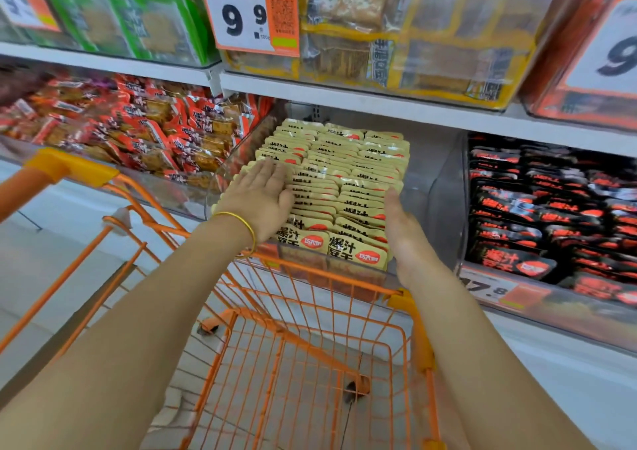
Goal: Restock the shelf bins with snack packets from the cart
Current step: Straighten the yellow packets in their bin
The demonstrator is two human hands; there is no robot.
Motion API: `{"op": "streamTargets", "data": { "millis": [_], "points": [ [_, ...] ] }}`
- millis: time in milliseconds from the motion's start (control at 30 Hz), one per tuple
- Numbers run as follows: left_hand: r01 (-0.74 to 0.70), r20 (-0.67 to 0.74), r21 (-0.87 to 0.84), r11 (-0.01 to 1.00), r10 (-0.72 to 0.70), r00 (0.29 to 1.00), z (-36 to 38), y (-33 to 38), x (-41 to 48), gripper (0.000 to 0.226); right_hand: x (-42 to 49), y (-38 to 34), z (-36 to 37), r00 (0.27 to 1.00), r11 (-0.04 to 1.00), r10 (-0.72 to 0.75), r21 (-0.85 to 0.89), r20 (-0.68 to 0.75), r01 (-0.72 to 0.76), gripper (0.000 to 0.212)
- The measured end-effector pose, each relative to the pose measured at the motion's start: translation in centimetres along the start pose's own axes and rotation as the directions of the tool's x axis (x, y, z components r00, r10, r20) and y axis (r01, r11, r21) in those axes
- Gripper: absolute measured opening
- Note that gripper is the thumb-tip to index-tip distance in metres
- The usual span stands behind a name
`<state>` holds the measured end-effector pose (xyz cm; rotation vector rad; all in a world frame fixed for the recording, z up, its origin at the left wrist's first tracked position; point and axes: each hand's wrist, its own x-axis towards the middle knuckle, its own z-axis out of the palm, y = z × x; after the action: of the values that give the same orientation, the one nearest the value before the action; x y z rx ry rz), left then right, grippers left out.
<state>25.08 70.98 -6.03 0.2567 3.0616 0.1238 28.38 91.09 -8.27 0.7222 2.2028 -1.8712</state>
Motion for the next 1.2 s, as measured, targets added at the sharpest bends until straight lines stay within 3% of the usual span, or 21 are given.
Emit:
{"op": "streamTargets", "data": {
  "millis": [100, 267, 400, 533, 600, 667, 700, 767, 833, 967, 1067, 1200],
  "points": [
    [0.038, 0.047, 0.008, 0.999, -0.038, 0.998, 0.4, -0.5, -0.6, 0.055, -0.2, 0.2, 0.6, 1.0, 1.0, -0.022, -0.021, 0.011, 0.022, 0.073],
    [0.023, 0.014, -0.003, 1.0, -0.023, 1.0, 0.5, -0.5, -0.6, 0.056, -0.8, 0.0, 0.3, 1.0, 0.999, -0.019, -0.045, 0.02, 0.02, 0.08],
    [0.029, -0.024, 0.012, 1.0, -0.028, 0.999, 1.3, -1.2, -1.4, 0.07, -0.3, 0.1, 0.5, 0.999, 0.991, -0.043, -0.127, 0.031, 0.047, 0.077],
    [0.025, -0.016, -0.001, 1.0, -0.025, 1.0, 1.2, -1.2, -1.3, 0.055, -1.2, -0.2, 0.8, 0.997, 0.988, -0.057, -0.139, 0.06, 0.065, 0.093],
    [0.013, -0.071, -0.081, 0.997, -0.019, 0.997, 0.9, -1.1, -1.7, 0.054, -2.4, -0.4, 0.0, 0.995, 0.988, -0.09, -0.125, 0.038, 0.094, 0.085],
    [-0.064, -0.269, -0.186, 0.98, 0.012, 0.963, 0.4, -0.7, -3.1, 0.057, -4.2, -0.4, -1.0, 0.97, 0.959, -0.243, -0.152, -0.012, 0.238, 0.064],
    [-0.154, -0.401, -0.19, 0.97, 0.066, 0.914, 0.2, -0.2, -4.0, 0.054, -5.5, -0.3, -1.7, 0.926, 0.903, -0.377, -0.233, -0.031, 0.36, 0.055],
    [-0.338, -0.617, -0.028, 0.941, 0.25, 0.746, 0.7, 1.1, -6.1, 0.034, -7.8, 0.6, -2.9, 0.792, 0.696, -0.61, -0.481, -0.004, 0.534, 0.043],
    [-0.395, -0.674, 0.153, 0.906, 0.388, 0.628, 2.5, 2.4, -7.8, 0.014, -8.3, 2.2, -3.6, 0.701, 0.474, -0.709, -0.691, 0.068, 0.546, 0.03],
    [-0.344, -0.657, 0.209, 0.915, 0.392, 0.644, 5.0, 4.0, -8.4, 0.013, -8.0, 4.0, -4.0, 0.701, 0.153, -0.701, -0.933, 0.131, 0.327, 0.019],
    [-0.271, -0.664, 0.221, 0.937, 0.348, 0.662, 5.3, 4.2, -7.8, 0.016, -7.3, 4.2, -3.8, 0.72, 0.082, -0.672, -0.949, 0.174, 0.306, 0.021],
    [-0.243, -0.671, 0.226, 0.943, 0.331, 0.664, 5.5, 4.2, -7.4, 0.018, -6.7, 4.5, -3.7, 0.691, 0.051, -0.7, -0.954, 0.177, 0.296, 0.024]
  ]
}}
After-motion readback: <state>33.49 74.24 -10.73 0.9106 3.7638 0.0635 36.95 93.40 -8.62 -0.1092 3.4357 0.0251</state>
